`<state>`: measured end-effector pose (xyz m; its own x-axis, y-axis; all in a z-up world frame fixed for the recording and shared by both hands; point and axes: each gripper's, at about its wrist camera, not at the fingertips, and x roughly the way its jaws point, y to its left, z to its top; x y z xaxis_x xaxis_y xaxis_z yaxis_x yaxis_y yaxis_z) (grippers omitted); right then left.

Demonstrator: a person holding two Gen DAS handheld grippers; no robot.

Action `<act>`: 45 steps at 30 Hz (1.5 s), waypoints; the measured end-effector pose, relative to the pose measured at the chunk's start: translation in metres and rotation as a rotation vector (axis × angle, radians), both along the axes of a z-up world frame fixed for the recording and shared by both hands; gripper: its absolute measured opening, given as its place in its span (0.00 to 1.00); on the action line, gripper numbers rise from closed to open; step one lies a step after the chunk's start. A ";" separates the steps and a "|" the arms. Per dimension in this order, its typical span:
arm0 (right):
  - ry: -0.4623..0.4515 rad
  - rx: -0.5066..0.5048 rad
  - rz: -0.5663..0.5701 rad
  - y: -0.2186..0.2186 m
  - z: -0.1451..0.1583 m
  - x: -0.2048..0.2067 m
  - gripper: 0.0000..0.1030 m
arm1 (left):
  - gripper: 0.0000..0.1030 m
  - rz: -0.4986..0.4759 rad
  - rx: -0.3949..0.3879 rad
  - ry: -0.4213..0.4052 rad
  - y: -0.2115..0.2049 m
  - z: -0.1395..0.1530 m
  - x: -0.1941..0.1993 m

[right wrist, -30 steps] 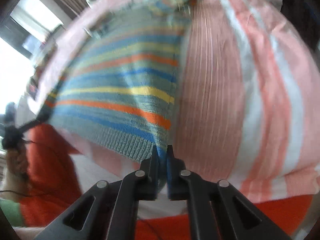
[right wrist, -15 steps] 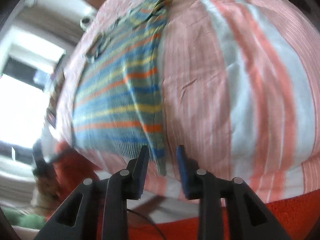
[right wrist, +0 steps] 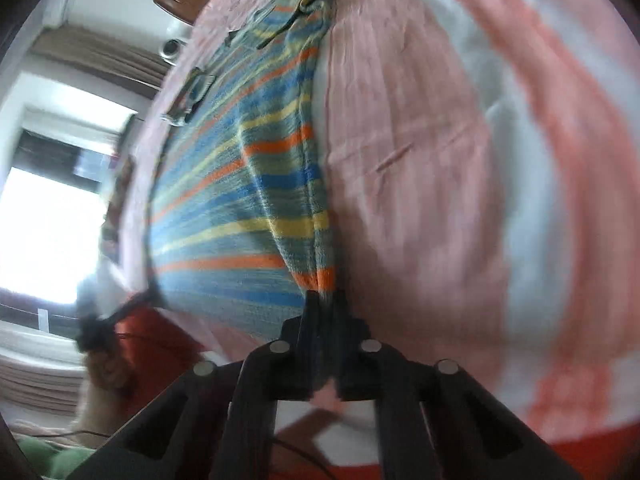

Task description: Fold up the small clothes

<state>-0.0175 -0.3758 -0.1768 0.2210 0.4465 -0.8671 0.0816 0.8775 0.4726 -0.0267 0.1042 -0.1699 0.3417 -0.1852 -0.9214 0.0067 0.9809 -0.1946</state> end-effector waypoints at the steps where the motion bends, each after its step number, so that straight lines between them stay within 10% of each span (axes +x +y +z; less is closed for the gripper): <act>1: -0.005 -0.013 -0.004 -0.002 0.003 -0.002 0.03 | 0.00 0.003 0.015 0.005 0.002 -0.001 -0.002; 9: 0.086 -0.044 -0.032 0.000 -0.040 0.012 0.02 | 0.01 -0.030 0.133 0.045 -0.014 -0.023 0.004; 13: 0.060 -0.074 -0.019 0.011 -0.025 0.005 0.06 | 0.25 -0.022 0.150 0.037 -0.028 -0.015 0.006; 16: -0.004 -0.193 0.003 0.016 0.011 -0.008 0.25 | 0.64 0.011 0.155 -0.025 -0.025 0.011 -0.008; 18: -0.093 -0.322 0.019 0.021 0.040 -0.015 0.58 | 0.70 0.032 0.172 -0.103 -0.025 0.036 -0.013; 22: -0.236 -0.567 0.040 0.039 0.080 -0.017 0.73 | 0.85 0.087 0.171 -0.237 -0.018 0.072 -0.005; 45: -0.444 -0.797 0.056 0.114 0.115 0.018 0.74 | 0.93 0.136 0.139 -0.357 -0.048 0.073 0.008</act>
<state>0.0000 -0.2619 -0.0616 0.6038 -0.2279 -0.7639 -0.0156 0.9547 -0.2972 -0.0184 0.0567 -0.0969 0.6572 0.0019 -0.7537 -0.0821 0.9942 -0.0691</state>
